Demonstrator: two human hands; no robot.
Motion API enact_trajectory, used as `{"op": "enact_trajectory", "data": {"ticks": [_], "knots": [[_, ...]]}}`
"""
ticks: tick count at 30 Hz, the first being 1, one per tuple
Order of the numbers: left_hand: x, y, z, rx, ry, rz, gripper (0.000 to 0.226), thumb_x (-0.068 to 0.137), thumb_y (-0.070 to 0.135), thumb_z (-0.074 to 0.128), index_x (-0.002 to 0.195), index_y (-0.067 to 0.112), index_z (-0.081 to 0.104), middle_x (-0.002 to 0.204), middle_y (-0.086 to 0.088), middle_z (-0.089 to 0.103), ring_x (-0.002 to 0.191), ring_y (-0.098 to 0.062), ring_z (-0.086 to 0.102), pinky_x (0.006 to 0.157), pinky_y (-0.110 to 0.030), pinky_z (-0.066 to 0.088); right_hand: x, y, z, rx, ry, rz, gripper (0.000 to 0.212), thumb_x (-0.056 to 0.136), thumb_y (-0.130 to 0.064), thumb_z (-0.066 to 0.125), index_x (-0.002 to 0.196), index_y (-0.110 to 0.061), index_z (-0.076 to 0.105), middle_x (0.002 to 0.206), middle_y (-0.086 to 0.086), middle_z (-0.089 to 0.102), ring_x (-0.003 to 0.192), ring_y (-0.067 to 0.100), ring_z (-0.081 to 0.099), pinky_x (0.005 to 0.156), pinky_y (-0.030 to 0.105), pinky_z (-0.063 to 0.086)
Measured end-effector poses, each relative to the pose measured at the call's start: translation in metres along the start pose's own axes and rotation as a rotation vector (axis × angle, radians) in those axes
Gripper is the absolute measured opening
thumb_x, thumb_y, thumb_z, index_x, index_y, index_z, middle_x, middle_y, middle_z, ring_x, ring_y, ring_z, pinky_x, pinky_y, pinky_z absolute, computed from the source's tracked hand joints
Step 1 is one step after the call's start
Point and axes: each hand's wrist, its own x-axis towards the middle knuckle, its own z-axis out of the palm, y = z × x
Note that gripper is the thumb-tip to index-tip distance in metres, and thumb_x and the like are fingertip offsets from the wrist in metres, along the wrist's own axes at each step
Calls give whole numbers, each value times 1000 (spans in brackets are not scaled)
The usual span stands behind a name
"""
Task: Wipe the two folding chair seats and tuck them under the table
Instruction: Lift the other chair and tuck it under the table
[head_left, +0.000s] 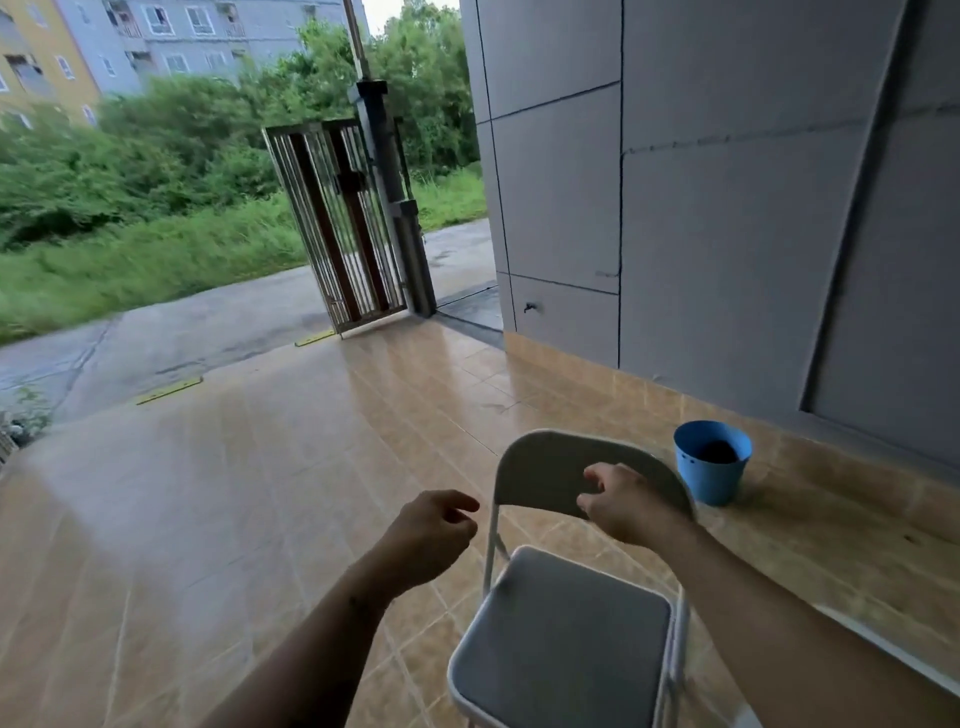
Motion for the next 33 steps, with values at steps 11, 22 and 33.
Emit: {"op": "enact_trajectory", "data": {"ticks": [11,22,33], "knots": [[207,2,-1,73,-186,59,31,89,18,58,119,16,66,110,-7,69,98,-21,67,89,-38,57,147,7,21,127,-44,289,57,93,-29,53,149,-21,40,150,8,45,131,27,47,102,39,43],[427,-31,31,177,-430,262,36,88,13,58,123,13,65,118,-6,66,97,-17,61,78,-23,49,283,28,73,434,123,752,62,90,-32,51,148,-14,39,146,14,47,131,32,47,108,50,40],[566,-81,74,366,-701,384,75,81,22,68,147,14,35,145,-14,44,132,-31,45,107,-38,38,395,15,96,829,357,1216,59,100,-42,39,153,-18,28,156,13,33,135,42,39,99,60,43]]}}
